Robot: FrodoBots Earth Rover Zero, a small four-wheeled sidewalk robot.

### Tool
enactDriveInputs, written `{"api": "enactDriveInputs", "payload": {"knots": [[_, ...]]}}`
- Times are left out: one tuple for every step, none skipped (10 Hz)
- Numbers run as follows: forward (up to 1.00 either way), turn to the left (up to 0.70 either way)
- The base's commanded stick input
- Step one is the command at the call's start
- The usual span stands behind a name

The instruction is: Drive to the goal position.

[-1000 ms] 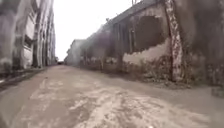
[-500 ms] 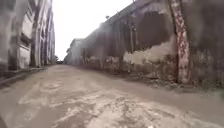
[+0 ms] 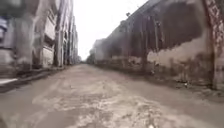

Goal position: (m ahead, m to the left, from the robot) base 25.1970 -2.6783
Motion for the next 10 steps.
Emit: {"api": "enactDriveInputs", "payload": {"knots": [[0.5, 0.0], [0.5, 0.0], [0.5, 0.0], [0.5, 0.0], [0.5, 0.0], [0.5, 0.0], [0.5, 0.0], [0.5, 0.0], [0.5, 0.0], [0.5, 0.21]]}}
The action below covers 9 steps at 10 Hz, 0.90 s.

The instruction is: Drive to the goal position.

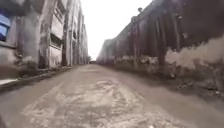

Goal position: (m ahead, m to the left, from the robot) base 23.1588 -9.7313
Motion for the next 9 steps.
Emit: {"api": "enactDriveInputs", "payload": {"knots": [[0.5, 0.5], [0.5, 0.5], [0.5, 0.24], [0.5, 0.0], [0.5, 0.0], [0.5, 0.0], [0.5, 0.0], [0.5, 0.0], [0.5, 0.0]]}}
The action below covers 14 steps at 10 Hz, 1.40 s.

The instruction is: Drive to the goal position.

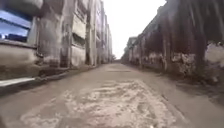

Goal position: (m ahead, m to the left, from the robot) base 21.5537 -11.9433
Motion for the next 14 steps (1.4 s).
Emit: {"api": "enactDriveInputs", "payload": {"knots": [[0.5, 0.0], [0.5, 0.0], [0.5, 0.0], [0.5, 0.0], [0.5, 0.0], [0.5, 0.0], [0.5, 0.0], [0.5, 0.0], [0.32, 0.0], [0.0, 0.0], [0.0, 0.0], [0.0, 0.0], [0.0, 0.0], [0.0, 0.0]]}}
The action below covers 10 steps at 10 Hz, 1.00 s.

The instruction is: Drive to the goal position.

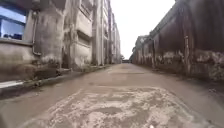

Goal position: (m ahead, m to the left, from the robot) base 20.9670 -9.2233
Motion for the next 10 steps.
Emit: {"api": "enactDriveInputs", "payload": {"knots": [[0.0, 0.0], [0.0, 0.0], [0.0, 0.0], [0.0, 0.0], [0.2, 0.0], [0.5, 0.0], [0.5, 0.0], [0.5, 0.0], [0.5, 0.0], [0.5, 0.0]]}}
